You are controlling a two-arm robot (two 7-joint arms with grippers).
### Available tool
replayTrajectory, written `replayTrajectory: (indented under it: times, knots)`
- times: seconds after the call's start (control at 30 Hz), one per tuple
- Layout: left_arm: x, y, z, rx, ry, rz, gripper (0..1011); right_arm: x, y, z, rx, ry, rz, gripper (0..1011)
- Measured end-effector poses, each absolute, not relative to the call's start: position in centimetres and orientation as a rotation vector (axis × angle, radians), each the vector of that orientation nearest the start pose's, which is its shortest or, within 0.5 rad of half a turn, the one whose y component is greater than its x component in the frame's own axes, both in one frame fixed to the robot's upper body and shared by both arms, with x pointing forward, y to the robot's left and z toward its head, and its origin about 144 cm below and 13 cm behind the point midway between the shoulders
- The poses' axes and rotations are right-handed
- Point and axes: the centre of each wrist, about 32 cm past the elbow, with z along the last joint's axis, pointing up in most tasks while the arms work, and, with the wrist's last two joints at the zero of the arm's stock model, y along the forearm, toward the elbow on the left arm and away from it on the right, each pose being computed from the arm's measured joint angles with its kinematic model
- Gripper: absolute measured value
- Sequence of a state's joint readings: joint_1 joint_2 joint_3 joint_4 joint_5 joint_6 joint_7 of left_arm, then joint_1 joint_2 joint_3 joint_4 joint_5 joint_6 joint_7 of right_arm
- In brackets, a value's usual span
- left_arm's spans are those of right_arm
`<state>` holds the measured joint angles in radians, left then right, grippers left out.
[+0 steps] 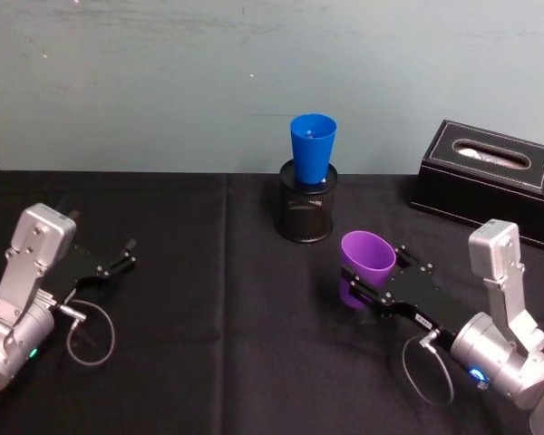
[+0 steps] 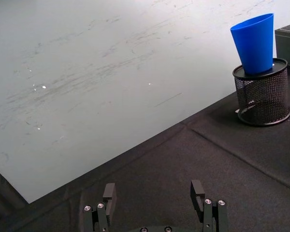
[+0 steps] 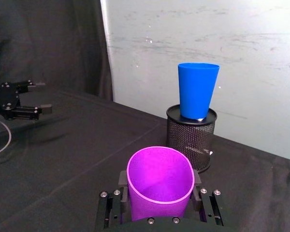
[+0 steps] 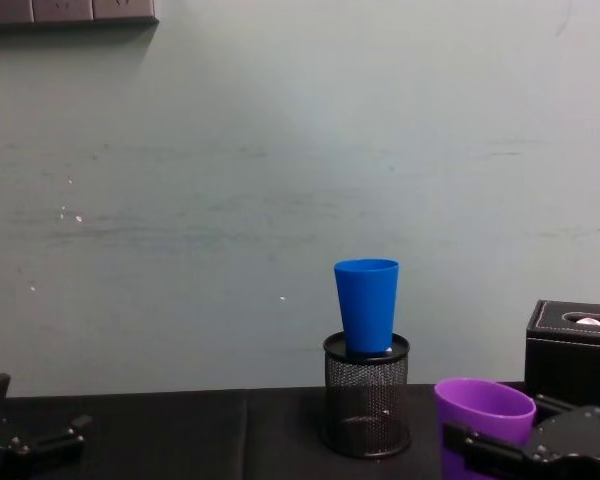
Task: Pick up one cup with a gripper and tap it against the other cup.
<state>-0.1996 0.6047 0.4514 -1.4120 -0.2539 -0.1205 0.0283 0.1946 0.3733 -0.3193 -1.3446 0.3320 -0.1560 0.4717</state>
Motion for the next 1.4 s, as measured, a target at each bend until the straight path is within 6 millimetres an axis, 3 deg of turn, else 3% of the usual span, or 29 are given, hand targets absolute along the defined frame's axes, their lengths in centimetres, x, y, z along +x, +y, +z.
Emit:
replayTrajectory:
  times: [1.4]
  knots:
    - [48.9,31.0,114.0,0.305,-0.285,1.248,1011,50.3,-27.0,110.9,-0.099,-0.032,-0.849,729]
